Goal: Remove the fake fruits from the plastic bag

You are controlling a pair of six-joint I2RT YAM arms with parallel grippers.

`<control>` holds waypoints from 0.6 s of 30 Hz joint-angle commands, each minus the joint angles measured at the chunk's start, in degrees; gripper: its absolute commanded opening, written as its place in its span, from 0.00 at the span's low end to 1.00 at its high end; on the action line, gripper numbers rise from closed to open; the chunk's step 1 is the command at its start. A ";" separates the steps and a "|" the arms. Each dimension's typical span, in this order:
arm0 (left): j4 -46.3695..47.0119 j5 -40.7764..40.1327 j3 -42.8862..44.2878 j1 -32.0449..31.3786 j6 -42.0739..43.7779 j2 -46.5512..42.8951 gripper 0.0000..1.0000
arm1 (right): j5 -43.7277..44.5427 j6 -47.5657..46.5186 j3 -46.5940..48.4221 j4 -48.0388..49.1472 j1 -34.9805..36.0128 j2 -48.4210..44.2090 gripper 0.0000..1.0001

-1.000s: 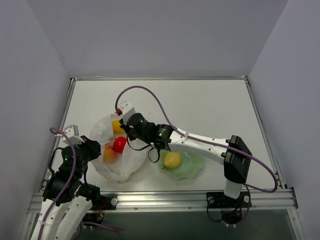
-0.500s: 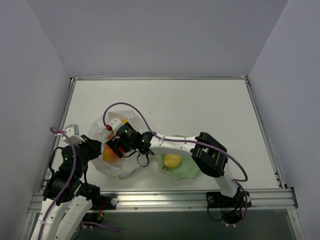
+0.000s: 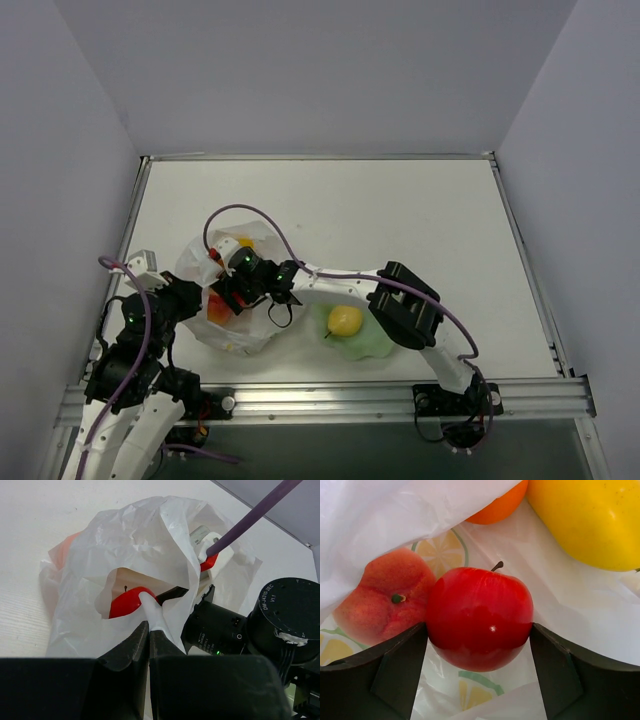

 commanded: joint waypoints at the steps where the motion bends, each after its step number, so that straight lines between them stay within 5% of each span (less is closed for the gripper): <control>1: 0.47 -0.37 1.24 -0.23 -0.31 -0.30 0.03 | -0.48 0.67 1.46 -0.03 0.31 -1.00 0.72; 4: 0.47 -0.20 0.54 -0.23 -0.84 -0.66 0.02 | 2.51 0.66 1.29 1.98 0.31 -2.58 0.48; 7: 0.47 -0.20 0.10 -0.32 -1.10 -1.18 0.02 | 4.00 1.72 -2.12 7.69 0.31 -6.96 0.43; 13: 0.47 -0.55 0.71 -0.23 -0.75 -0.48 0.02 | 3.84 4.70 -10.48 19.56 0.13 -18.21 0.42; 18: 1.34 -1.17 1.85 -0.23 -0.40 0.48 0.02 | 4.79 5.76 -14.00 17.46 0.57 -22.62 0.42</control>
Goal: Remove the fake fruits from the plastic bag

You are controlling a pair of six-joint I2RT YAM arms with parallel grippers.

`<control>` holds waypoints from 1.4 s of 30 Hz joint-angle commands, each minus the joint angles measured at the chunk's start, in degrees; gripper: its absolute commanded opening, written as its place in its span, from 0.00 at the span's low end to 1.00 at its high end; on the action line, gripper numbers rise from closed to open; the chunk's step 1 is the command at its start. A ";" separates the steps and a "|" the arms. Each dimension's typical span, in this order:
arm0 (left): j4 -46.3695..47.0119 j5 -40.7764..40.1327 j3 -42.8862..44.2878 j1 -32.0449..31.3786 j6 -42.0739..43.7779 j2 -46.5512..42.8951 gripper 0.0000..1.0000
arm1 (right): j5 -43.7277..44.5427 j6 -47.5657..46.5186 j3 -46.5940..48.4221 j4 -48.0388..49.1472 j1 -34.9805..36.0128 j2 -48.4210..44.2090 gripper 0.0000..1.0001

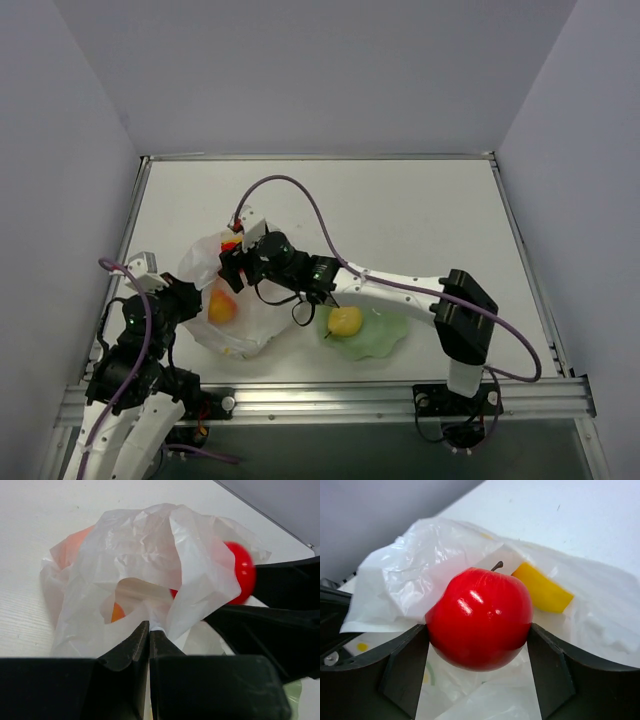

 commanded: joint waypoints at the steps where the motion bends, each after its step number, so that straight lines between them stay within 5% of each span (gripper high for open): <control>1: 2.52 -0.55 2.99 -0.23 -0.27 1.90 0.02 | 2.68 1.65 -2.83 3.41 0.75 -6.53 0.42; 7: 5.96 -0.29 5.71 -0.23 0.43 5.51 0.02 | 7.59 3.06 -14.61 2.97 0.75 -20.57 0.43; 20: 5.87 6.55 7.92 -0.23 4.38 3.40 0.02 | 30.71 28.18 -42.47 -27.41 -3.38 -60.15 0.42; 28: 5.61 10.87 8.70 -0.23 6.23 2.44 0.03 | 33.09 34.26 -43.80 -34.47 -2.24 -60.79 0.44; 31: 5.17 10.70 8.97 -0.23 7.64 2.61 0.02 | 33.18 33.82 -42.75 -36.05 -2.15 -58.68 0.54; 35: 5.43 9.83 7.65 -0.23 7.30 2.35 0.02 | 33.09 31.55 -41.26 -36.23 -1.80 -56.74 0.84; 42: 2.10 5.78 7.91 -0.23 6.94 1.64 0.03 | 33.53 26.09 -34.32 -36.14 -1.19 -52.89 0.85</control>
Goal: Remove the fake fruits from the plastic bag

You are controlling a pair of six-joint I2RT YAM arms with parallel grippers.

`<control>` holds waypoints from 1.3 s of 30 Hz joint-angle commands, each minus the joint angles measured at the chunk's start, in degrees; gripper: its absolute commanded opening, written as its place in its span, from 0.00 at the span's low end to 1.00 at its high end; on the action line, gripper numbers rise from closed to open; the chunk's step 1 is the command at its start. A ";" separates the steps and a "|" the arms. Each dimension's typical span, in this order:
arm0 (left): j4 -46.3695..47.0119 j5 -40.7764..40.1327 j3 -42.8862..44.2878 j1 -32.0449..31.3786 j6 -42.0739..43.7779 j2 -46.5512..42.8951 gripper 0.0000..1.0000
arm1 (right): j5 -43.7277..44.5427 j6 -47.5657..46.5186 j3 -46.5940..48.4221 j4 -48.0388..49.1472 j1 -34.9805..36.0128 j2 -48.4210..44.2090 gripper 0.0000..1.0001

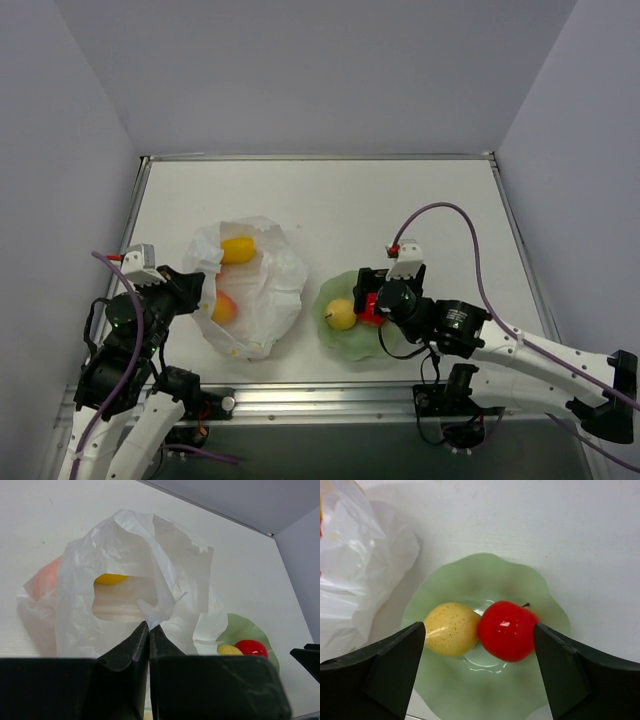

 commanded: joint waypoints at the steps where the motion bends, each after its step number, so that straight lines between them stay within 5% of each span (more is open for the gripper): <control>1: -0.99 -1.94 2.23 -0.23 0.65 0.40 0.02 | 2.43 -4.61 5.47 0.09 0.87 2.90 0.84; 4: -0.99 -1.85 2.76 -0.23 1.35 0.22 0.02 | -3.88 -12.42 7.66 7.81 1.92 7.56 0.68; 5: -1.34 -2.11 3.54 -0.23 1.78 0.22 0.02 | -9.12 -14.37 8.54 12.96 2.27 9.31 0.49; 8: -3.27 -4.74 5.04 -0.23 1.79 0.14 0.02 | -22.38 -22.18 11.09 28.01 3.68 17.22 0.30; 13: -7.05 -11.25 4.52 -0.23 -1.81 -1.35 0.03 | -32.19 -29.41 23.29 37.98 3.86 37.07 0.24; 21: -4.95 -8.89 3.29 -0.23 -3.31 -1.80 0.03 | -45.20 -37.14 41.67 35.43 -1.06 60.19 0.35; 30: -2.31 -5.54 2.23 -0.23 -4.72 -1.36 0.02 | -38.44 -46.20 51.78 33.32 -5.63 71.54 0.50; 34: -2.05 -4.93 1.62 -0.23 -5.07 -0.92 0.02 | -37.65 -50.15 55.56 32.10 -5.81 74.10 0.74; 39: -1.96 -4.93 1.27 -0.23 -5.33 -0.74 0.02 | -40.62 -50.86 58.99 31.65 -6.86 77.97 0.91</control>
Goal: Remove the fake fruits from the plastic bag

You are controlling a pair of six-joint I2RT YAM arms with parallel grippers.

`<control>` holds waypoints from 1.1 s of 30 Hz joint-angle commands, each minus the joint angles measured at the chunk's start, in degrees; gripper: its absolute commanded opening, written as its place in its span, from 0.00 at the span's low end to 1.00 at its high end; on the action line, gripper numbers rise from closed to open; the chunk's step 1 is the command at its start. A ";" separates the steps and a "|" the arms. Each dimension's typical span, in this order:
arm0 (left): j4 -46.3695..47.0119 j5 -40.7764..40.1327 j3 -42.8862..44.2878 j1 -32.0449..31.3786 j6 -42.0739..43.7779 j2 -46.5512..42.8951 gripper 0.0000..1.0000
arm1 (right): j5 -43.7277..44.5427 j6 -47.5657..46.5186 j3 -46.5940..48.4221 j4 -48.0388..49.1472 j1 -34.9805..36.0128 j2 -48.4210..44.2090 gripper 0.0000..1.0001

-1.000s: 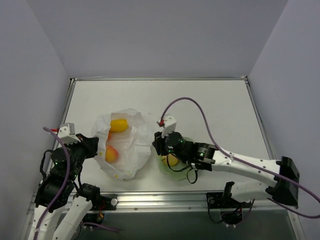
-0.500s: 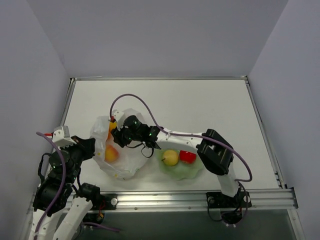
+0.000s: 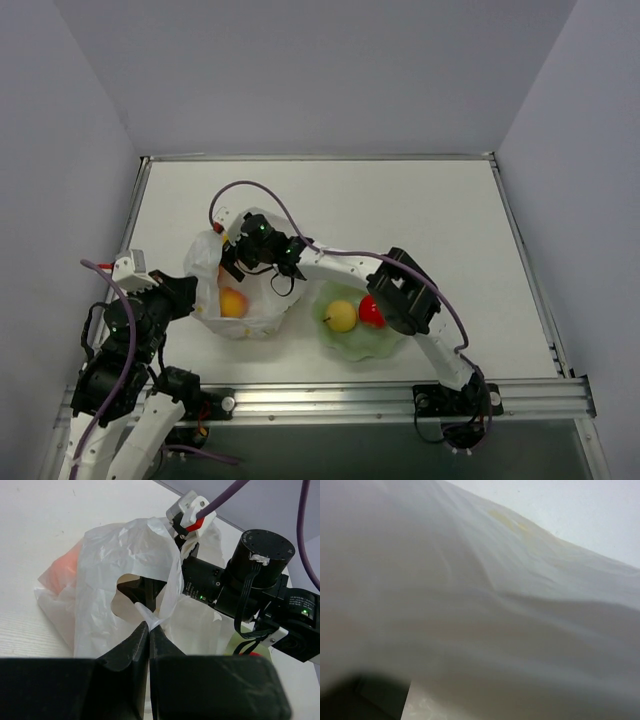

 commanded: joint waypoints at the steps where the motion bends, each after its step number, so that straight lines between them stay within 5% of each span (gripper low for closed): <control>1: 2.11 0.65 0.61 -0.23 -0.94 0.74 0.02 | -1.97 -2.40 4.33 0.11 -0.59 2.34 0.94; 3: 1.58 0.47 0.52 -0.23 -1.20 0.57 0.02 | -2.33 -0.49 6.00 0.46 -0.77 5.41 0.97; 6: 0.27 -1.98 -0.27 -0.23 -1.55 0.66 0.03 | 0.82 2.68 7.69 -0.59 0.11 7.71 0.88; 10: 1.14 -3.92 -3.69 -0.23 -4.62 1.09 0.03 | 12.07 8.14 -8.81 14.65 2.83 -0.88 0.55; 15: 5.88 -12.69 -6.42 -0.14 -8.84 3.73 0.03 | 23.32 17.45 -22.35 19.27 6.78 -11.34 0.29; 22: 19.84 -16.32 -6.43 1.08 -8.86 17.84 0.02 | 30.02 27.99 -27.82 23.22 15.31 -16.28 0.26; 24: 23.37 -13.43 -4.32 2.49 -8.59 21.47 0.02 | 27.05 27.84 -27.74 22.70 15.49 -17.77 0.34; 28: 26.02 -6.83 -0.71 2.94 -7.18 22.03 0.02 | 25.11 21.96 -24.23 14.64 14.27 -19.01 0.64; 33: 17.86 -5.42 -2.46 2.94 -5.95 15.08 0.02 | 16.32 19.83 -20.36 12.51 7.51 -14.97 0.53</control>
